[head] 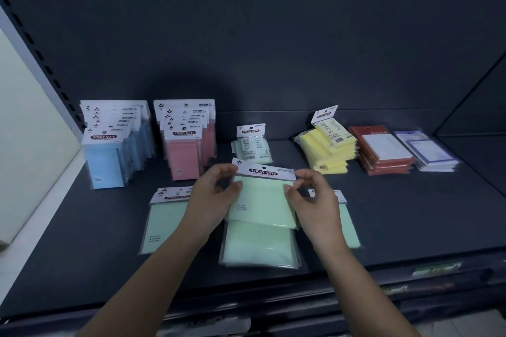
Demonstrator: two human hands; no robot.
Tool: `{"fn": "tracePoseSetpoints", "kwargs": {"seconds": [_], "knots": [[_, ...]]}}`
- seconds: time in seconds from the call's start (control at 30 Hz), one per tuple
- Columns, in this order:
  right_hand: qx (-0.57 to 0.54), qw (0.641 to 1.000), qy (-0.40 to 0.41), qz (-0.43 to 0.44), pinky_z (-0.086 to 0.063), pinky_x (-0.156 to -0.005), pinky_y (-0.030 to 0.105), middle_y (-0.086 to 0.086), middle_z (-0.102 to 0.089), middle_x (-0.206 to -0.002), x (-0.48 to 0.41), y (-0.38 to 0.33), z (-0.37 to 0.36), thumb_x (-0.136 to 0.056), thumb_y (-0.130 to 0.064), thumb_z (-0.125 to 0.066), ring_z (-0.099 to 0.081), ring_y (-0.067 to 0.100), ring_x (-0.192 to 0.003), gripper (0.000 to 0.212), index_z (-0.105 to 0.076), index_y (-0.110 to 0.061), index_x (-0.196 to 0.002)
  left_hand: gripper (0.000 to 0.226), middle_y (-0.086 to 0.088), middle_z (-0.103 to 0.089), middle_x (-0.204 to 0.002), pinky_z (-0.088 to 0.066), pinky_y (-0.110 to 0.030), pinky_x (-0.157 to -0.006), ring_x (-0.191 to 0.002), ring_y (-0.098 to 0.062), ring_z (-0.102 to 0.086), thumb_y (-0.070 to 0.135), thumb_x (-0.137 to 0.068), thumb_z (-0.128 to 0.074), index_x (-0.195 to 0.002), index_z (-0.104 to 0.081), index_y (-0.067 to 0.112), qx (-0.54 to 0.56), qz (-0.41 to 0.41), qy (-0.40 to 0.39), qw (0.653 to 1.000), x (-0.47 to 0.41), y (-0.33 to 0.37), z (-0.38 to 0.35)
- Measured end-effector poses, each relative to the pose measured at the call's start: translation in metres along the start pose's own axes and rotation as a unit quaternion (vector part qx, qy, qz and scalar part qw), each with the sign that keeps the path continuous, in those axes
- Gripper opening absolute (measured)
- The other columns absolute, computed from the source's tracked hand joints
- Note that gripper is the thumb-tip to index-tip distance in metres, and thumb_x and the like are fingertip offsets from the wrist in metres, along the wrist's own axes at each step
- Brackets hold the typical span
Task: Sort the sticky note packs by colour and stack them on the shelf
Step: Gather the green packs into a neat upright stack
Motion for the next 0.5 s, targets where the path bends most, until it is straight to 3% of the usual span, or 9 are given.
{"fn": "tracePoseSetpoints", "kwargs": {"seconds": [0.1, 0.2, 0.37, 0.5], "knots": [[0.090, 0.996, -0.010, 0.021, -0.039, -0.055, 0.007, -0.007, -0.054, -0.073, 0.010, -0.002, 0.002, -0.085, -0.014, -0.066, -0.047, 0.000, -0.053, 0.023, -0.054, -0.024, -0.101, 0.020, 0.012, -0.062, -0.095, -0.043, -0.016, -0.060, -0.059, -0.006, -0.047, 0.014, -0.086, -0.064, -0.100, -0.060, 0.028, -0.116, -0.045, -0.013, 0.992, 0.007, -0.002, 0.006], [0.156, 0.987, -0.031, 0.027, -0.038, -0.056, 0.008, -0.003, -0.058, -0.077, 0.022, -0.002, 0.003, -0.086, -0.019, -0.066, -0.051, 0.006, -0.063, 0.025, -0.052, -0.021, -0.108, 0.017, 0.017, -0.060, -0.091, -0.035, -0.016, -0.055, -0.053, 0.000, -0.044, 0.018, -0.087, -0.063, -0.099, -0.057, 0.027, -0.178, -0.073, -0.020, 0.981, 0.017, -0.006, 0.011], [0.211, 0.976, -0.052, 0.031, -0.038, -0.064, 0.021, -0.003, -0.057, -0.076, 0.034, -0.003, 0.004, -0.087, -0.021, -0.064, -0.054, 0.012, -0.071, 0.032, -0.051, -0.019, -0.116, 0.016, 0.021, -0.056, -0.086, -0.032, -0.009, -0.054, -0.052, 0.005, -0.042, 0.018, -0.088, -0.062, -0.097, -0.054, 0.028, -0.248, -0.079, -0.031, 0.965, 0.030, -0.012, 0.014], [0.262, 0.962, -0.072, 0.016, -0.035, -0.069, 0.024, -0.002, -0.055, -0.080, 0.039, -0.001, 0.005, -0.089, -0.022, -0.060, -0.053, 0.016, -0.080, 0.036, -0.048, -0.019, -0.123, 0.017, 0.016, -0.055, -0.086, -0.032, -0.010, -0.061, -0.068, 0.001, -0.047, 0.018, -0.086, -0.062, -0.102, -0.057, 0.021, -0.300, -0.097, -0.040, 0.948, 0.036, -0.011, 0.010]]}}
Point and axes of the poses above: each hand's wrist, its own x-axis away from the middle knuckle, its own z-axis out of the back of the hand, y = z × x, the point moved 3 cm from there along -x, towards the middle knuckle
